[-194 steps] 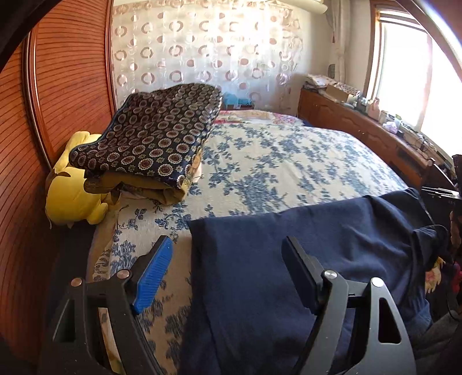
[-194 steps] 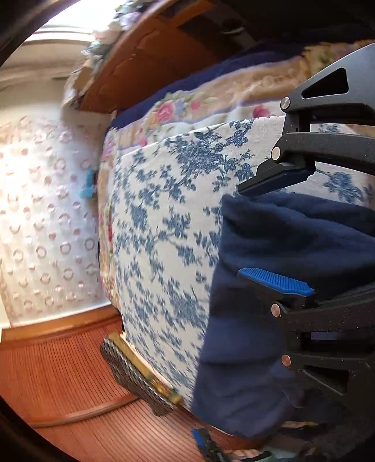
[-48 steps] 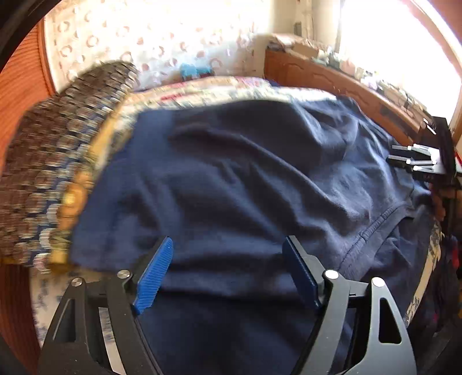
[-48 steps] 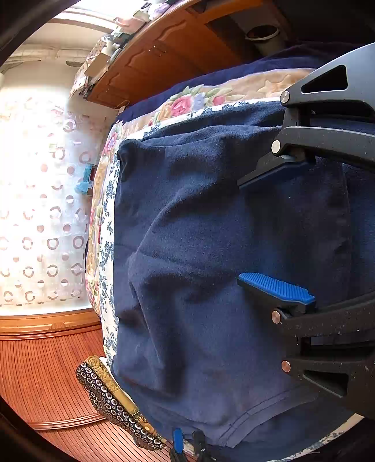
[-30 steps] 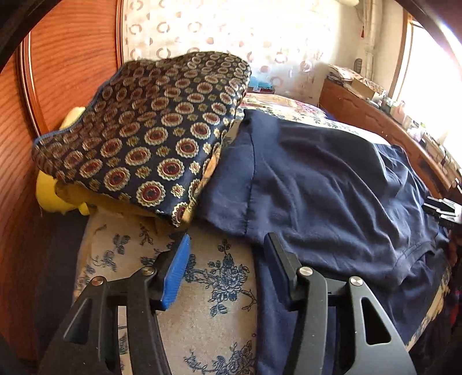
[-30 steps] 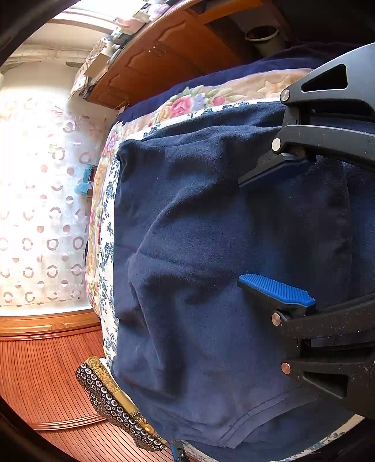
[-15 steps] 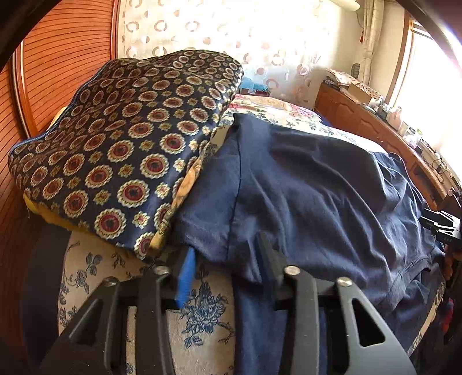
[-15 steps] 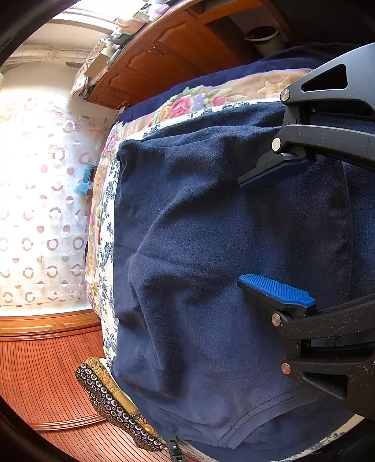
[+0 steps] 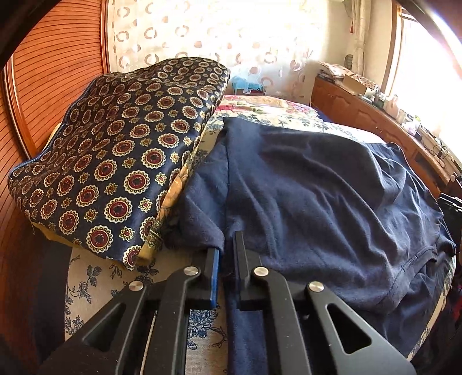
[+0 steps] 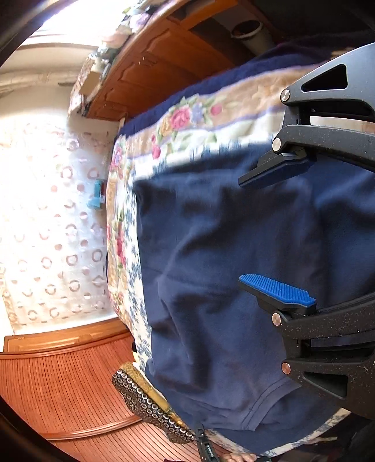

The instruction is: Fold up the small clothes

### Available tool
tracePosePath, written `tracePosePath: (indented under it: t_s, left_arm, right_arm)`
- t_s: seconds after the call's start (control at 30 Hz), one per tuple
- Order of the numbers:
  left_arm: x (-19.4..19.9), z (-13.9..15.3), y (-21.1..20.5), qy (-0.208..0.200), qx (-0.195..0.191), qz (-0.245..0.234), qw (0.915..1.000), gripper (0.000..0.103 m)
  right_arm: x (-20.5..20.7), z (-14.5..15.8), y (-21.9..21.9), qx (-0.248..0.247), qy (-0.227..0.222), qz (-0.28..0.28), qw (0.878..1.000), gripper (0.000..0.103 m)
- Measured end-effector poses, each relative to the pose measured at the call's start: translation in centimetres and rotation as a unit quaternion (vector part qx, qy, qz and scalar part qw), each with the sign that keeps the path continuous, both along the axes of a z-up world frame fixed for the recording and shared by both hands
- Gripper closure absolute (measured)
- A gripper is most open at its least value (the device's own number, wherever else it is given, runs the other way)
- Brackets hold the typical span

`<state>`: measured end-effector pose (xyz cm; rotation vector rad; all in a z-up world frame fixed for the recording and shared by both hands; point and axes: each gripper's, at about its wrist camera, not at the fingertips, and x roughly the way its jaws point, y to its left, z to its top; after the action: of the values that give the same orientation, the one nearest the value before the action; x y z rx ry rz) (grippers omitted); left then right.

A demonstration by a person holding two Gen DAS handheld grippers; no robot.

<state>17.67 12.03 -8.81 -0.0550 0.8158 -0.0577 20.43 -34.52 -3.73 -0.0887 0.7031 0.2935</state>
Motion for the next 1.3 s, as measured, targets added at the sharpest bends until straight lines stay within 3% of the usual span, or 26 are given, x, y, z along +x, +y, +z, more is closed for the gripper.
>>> tracePosePath:
  t_s: [0.07, 0.13, 0.3, 0.5, 0.57, 0.63, 0.83, 1.07, 1.17, 1.3]
  left_arm:
    - [-0.1, -0.1, 0.0, 0.001, -0.001, 0.001, 1.0000, 0.094]
    - [-0.5, -0.4, 0.1, 0.001, -0.002, 0.002, 1.0000, 0.094]
    - [-0.5, -0.8, 0.3, 0.007, -0.009, 0.004, 0.9999, 0.094]
    - [-1.2, -0.1, -0.5, -0.005, 0.012, -0.012, 0.9998, 0.098]
    - [-1.8, 0.7, -0.7, -0.021, 0.003, -0.017, 0.9996, 0.099]
    - [-2.5, 2.0, -0.8, -0.041, -0.008, -0.022, 0.9989, 0.099]
    - [-7.0, 6.8, -1.8, -0.109, -0.041, -0.042, 0.9923, 0.100]
    - [-10.8, 9.4, -1.1, -0.136, -0.079, -0.047, 0.9865, 0.100]
    - [-11.7, 9.0, -1.2, -0.129, -0.077, -0.046, 0.9876, 0.100]
    - [-13.6, 6.3, -1.4, -0.095, -0.080, -0.040, 0.9914, 0.100]
  right_arm:
    - [-0.4, -0.1, -1.1, -0.008, 0.008, -0.004, 1.000, 0.051]
    - [-0.5, -0.6, -2.0, -0.014, 0.022, -0.012, 1.000, 0.054]
    - [-0.3, -1.7, -2.5, -0.001, 0.047, -0.009, 0.999, 0.060]
    - [0.8, -1.9, -1.4, -0.019, 0.048, -0.012, 0.999, 0.064]
    - [1.0, -1.8, -1.1, -0.020, 0.046, -0.007, 0.999, 0.092]
    - [0.7, -1.7, -0.9, -0.024, 0.037, 0.001, 0.999, 0.096]
    - [-2.0, 1.2, -1.9, -0.009, -0.017, 0.004, 1.000, 0.098]
    - [-6.4, 4.8, -3.6, -0.007, -0.053, 0.003, 0.999, 0.098]
    - [-8.5, 5.5, -4.3, -0.015, -0.061, 0.003, 0.998, 0.098]
    - [-9.8, 4.7, -4.6, -0.029, -0.045, -0.003, 0.999, 0.098]
